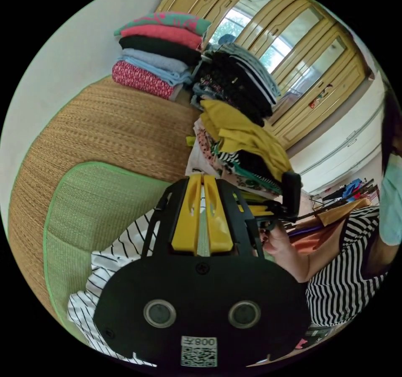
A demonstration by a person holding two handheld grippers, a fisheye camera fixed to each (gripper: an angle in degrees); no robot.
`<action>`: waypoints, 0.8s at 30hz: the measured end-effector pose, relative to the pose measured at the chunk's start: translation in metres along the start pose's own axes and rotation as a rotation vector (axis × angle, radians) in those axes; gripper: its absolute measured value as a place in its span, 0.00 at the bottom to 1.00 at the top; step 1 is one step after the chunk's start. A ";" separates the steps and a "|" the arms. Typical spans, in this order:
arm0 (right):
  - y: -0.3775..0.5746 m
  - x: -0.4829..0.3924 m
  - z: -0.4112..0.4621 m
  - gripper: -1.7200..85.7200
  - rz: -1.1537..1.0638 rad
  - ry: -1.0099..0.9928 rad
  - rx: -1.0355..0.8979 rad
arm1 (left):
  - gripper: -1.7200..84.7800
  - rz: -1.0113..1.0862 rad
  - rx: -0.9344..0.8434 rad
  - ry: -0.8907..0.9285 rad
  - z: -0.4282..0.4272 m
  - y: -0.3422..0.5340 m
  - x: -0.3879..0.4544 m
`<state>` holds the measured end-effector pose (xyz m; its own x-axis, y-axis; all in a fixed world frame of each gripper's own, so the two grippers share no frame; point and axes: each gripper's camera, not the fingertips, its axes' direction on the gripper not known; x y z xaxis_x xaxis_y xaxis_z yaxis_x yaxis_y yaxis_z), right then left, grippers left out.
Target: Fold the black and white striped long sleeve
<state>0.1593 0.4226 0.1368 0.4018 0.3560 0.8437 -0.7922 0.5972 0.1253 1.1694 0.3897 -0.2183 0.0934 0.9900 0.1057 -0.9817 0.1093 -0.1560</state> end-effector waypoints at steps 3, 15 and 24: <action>-0.021 -0.032 -0.010 0.12 -0.079 0.027 0.035 | 0.03 0.013 0.036 -0.008 -0.030 0.028 0.012; -0.118 -0.180 -0.010 0.11 -0.263 -0.063 0.068 | 0.03 0.035 0.108 -0.137 -0.104 0.149 0.044; -0.184 -0.285 -0.002 0.04 -0.343 -0.087 0.056 | 0.03 0.020 0.188 -0.194 -0.136 0.242 0.026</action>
<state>0.1915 0.2128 -0.1283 0.6102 0.0772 0.7885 -0.6426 0.6303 0.4356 0.9565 0.4539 -0.3866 0.0579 0.9542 0.2934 -0.9983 0.0535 0.0231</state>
